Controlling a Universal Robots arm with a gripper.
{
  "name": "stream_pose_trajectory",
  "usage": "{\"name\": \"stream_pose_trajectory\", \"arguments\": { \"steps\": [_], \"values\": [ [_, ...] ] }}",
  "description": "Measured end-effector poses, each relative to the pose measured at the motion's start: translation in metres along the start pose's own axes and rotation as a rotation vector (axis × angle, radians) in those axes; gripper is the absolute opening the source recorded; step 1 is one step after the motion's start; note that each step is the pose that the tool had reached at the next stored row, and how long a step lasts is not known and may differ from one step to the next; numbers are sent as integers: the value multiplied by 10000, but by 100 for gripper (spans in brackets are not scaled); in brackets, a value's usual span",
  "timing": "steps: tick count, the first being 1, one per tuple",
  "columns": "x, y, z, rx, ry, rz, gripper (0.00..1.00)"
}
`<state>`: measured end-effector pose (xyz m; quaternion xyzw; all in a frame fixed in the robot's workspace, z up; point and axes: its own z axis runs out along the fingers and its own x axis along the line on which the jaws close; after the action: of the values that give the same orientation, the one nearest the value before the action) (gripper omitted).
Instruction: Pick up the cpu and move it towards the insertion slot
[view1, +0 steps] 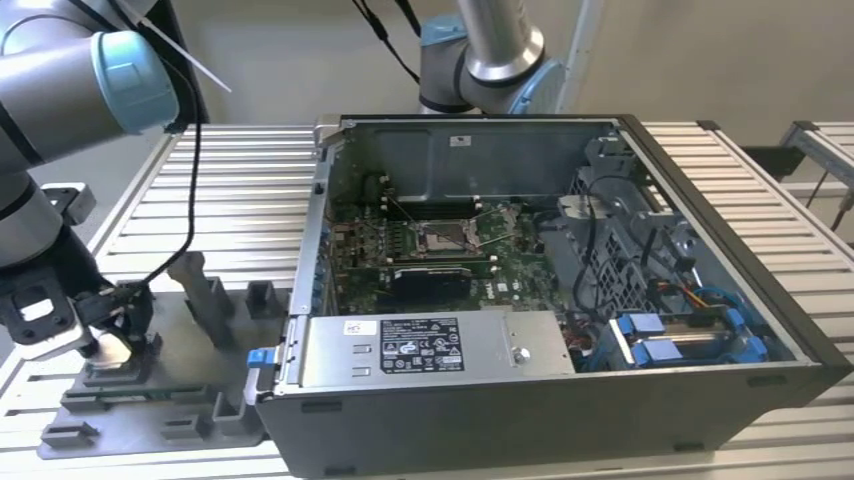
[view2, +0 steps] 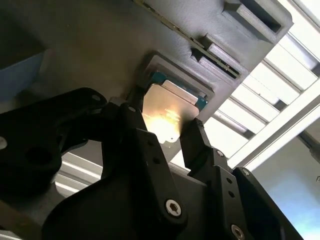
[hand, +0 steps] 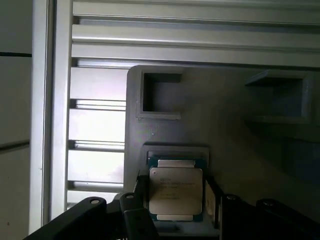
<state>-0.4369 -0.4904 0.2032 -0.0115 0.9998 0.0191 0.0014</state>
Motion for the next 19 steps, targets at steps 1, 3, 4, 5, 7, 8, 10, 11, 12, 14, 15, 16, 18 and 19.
{"name": "stream_pose_trajectory", "arguments": {
  "steps": [1,3,4,5,7,8,10,11,12,14,15,16,18,19],
  "values": [
    [0,1,-19,1,0,1,0],
    [0,2,-60,1,0,3,0],
    [0,3,-83,1,0,4,0],
    [0,4,-112,1,0,5,0],
    [-1,6,-164,1,-1,7,0],
    [-1,7,-192,1,-1,8,0],
    [-1,9,-248,1,0,10,0],
    [-1,10,-275,1,-1,11,0],
    [-1,12,-304,1,0,12,0],
    [-1,14,-358,1,0,14,0],
    [-1,15,-384,1,0,15,0],
    [-1,16,-412,1,-1,16,0],
    [-2,18,-468,0,-1,18,0],
    [-2,19,-496,1,-1,18,0]
  ]
}}
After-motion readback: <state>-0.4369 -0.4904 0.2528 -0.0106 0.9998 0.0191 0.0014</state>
